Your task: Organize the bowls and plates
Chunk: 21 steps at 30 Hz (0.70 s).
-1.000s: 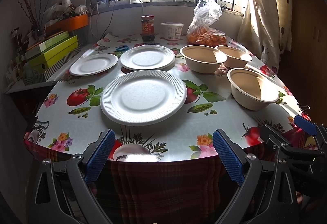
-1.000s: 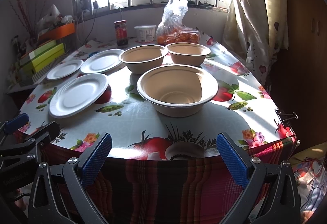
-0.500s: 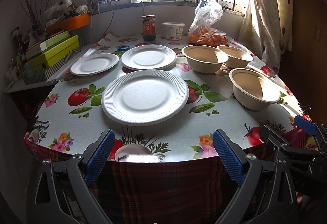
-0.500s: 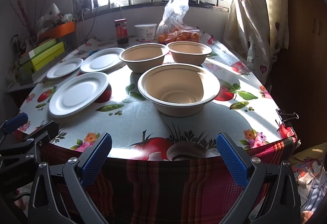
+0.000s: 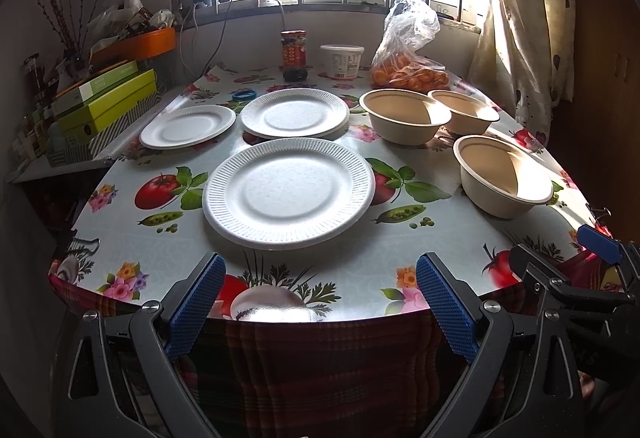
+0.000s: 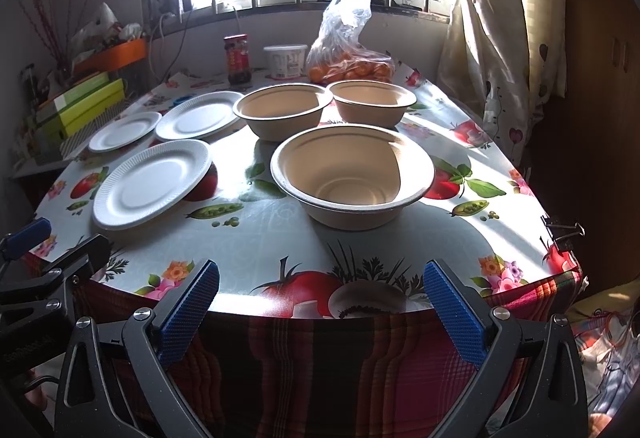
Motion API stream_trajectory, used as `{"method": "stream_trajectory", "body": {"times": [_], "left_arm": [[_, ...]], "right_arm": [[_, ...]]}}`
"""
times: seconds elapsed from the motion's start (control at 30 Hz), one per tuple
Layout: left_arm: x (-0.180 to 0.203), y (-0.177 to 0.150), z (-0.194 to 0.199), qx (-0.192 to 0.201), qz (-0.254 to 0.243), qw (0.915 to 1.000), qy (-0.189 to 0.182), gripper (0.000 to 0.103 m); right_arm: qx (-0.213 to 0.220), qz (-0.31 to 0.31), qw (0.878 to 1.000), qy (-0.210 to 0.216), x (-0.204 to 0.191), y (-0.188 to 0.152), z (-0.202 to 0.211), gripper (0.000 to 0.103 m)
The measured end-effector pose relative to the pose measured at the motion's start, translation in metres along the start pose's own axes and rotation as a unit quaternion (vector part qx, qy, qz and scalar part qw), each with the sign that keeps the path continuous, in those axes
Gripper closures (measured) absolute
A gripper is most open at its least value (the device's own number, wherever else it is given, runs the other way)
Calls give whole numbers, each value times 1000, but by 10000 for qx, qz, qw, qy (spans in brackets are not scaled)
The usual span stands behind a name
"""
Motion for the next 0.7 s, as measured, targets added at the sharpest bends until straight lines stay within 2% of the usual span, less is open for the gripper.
{"method": "stream_trajectory", "body": {"times": [0.3, 0.43, 0.6, 0.7], "left_arm": [[-19, 16, -2, 25, 120, 9999, -11, 6], [-37, 24, -6, -53, 375, 9992, -98, 6], [-62, 33, -17, -294, 470, 9984, 62, 6], [-73, 42, -23, -369, 550, 9978, -49, 7]], "right_arm": [[66, 67, 9999, 49, -1, 11, -3, 0], [144, 150, 9996, 179, -9, 35, -6, 0], [260, 377, 9979, 456, -29, 63, -8, 0], [318, 491, 9964, 619, -41, 83, -10, 0]]}}
Point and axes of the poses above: each gripper's, at about its wrist camera, not at the fingertips, and z roughly against the way its jaws point, x to its right, y to its top, the point moved 8 cm from there along -z, roughly the way its jaws point, and after that the axes turned 6 degrees about -y, right-handed, at the moved point
